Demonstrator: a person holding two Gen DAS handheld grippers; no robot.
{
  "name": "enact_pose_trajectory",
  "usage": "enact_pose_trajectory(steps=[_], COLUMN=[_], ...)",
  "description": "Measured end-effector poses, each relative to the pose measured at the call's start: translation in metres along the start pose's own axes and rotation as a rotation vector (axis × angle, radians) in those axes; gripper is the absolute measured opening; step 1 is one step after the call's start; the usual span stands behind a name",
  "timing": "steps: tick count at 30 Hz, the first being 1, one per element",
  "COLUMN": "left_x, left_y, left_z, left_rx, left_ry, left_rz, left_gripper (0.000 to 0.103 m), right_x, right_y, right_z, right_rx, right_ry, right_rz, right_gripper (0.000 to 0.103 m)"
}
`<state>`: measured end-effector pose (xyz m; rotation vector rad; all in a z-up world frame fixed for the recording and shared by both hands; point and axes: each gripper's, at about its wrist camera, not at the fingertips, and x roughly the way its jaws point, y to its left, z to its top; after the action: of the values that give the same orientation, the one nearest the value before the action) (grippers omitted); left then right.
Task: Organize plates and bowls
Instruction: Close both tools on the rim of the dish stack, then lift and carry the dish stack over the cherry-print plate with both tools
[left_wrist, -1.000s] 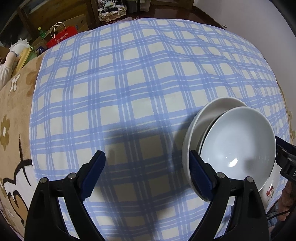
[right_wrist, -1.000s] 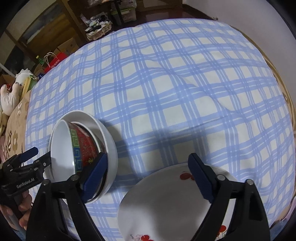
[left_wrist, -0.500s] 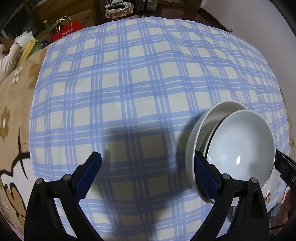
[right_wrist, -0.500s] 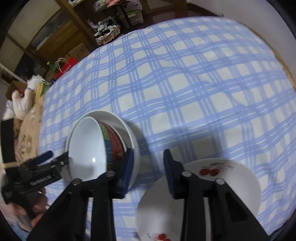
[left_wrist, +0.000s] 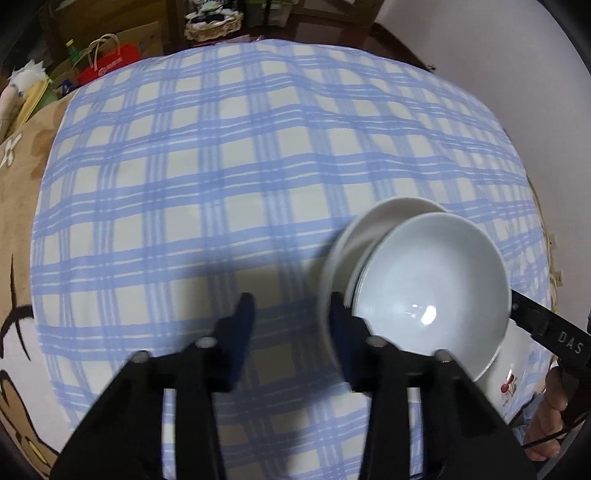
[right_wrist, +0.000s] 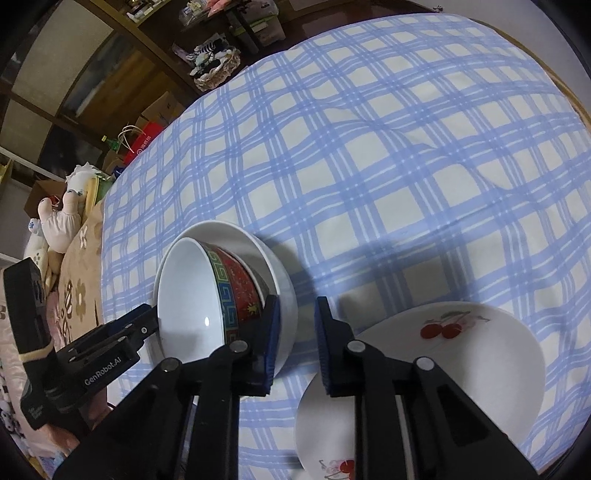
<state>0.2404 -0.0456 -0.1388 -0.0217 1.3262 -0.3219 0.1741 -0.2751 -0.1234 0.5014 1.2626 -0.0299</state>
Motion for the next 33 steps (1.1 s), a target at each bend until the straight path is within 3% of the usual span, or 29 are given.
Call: enact_pose_trajectory(steps=[2,5,13,22,25,31,33], left_x=[-0.001,0.0,0.001,0.0,-0.001,0.0,-0.001], left_y=[-0.005,-0.013,-0.009,-0.011,-0.008,-0.003,-0.005], left_z=[0.0,-0.002,-0.001,-0.001,-0.001,0.001,0.001], left_rx=[0.015,0.039,0.001,0.0,-0.011,-0.012,0.009], left_ry=[-0.009,-0.032,-0.006,-0.031,-0.025,-0.002,-0.011], left_rz=[-0.006,0.011,0.005,0.009,-0.014,-0.078,-0.066], left_gripper=[0.018,0.01,0.01,0.01,0.01,0.004,0.005], right_x=[0.0,0.0,0.0,0.0,0.001,0.002,0.002], right_y=[0.002,0.006,0.012,0.013,0.016,0.014,0.015], right_z=[-0.001,-0.001,-0.003,-0.005,-0.006,-0.004,-0.004], right_rx=[-0.004,-0.008,0.005,0.028,0.015,0.032,0.027], right_ry=[-0.003,-0.006,-0.021,-0.028,-0.031,-0.022,-0.026], right_rz=[-0.015,-0.036,-0.067,-0.085,-0.053,-0.049,-0.06], right_gripper=[0.022,0.022,0.022,0.022,0.007,0.007,0.007])
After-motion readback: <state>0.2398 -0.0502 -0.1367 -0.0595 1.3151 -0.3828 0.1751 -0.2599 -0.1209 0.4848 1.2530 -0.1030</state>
